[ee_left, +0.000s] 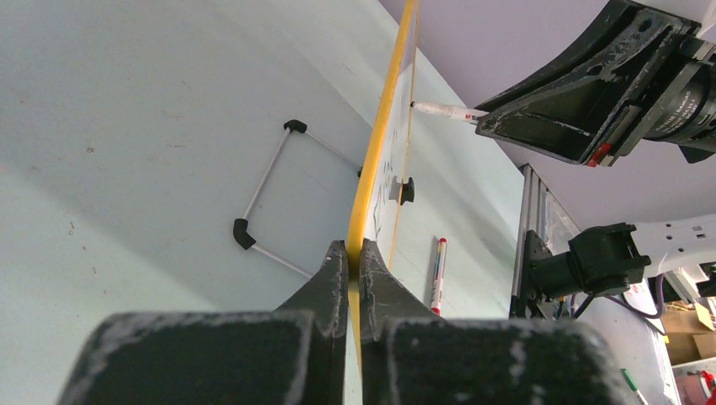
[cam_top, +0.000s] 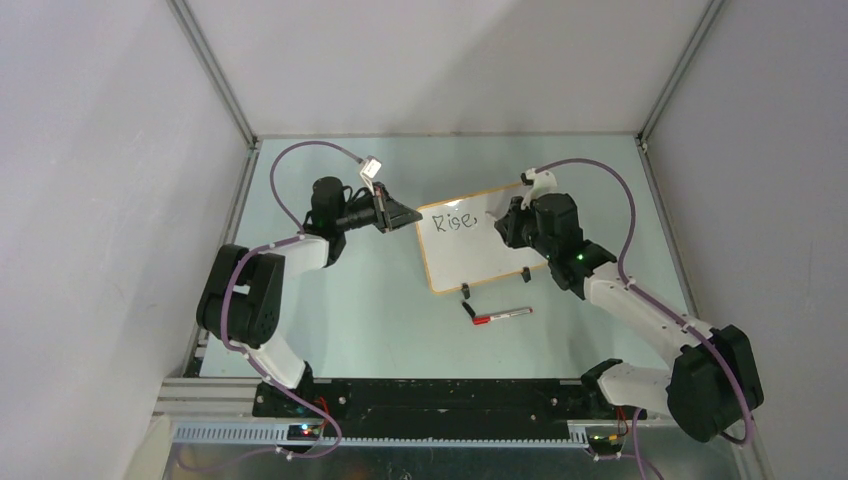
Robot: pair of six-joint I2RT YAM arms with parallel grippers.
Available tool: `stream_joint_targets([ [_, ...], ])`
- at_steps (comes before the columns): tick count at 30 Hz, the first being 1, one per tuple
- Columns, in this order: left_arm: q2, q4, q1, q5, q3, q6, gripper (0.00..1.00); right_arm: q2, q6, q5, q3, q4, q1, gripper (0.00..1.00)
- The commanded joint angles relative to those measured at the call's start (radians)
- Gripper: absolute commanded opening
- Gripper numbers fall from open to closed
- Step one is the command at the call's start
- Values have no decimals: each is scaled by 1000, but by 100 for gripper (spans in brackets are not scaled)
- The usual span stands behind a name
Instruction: Write a sentence on the whiteboard
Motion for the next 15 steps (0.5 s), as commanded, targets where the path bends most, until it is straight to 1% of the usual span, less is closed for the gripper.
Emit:
stream_joint_targets([
  [1,-31,-9,8,-3,21,35,1,13,4,6,59,44,-6,0],
  [15,-41,-14,8,-4,17,38,1,61,11,27,83,34,-7,0],
])
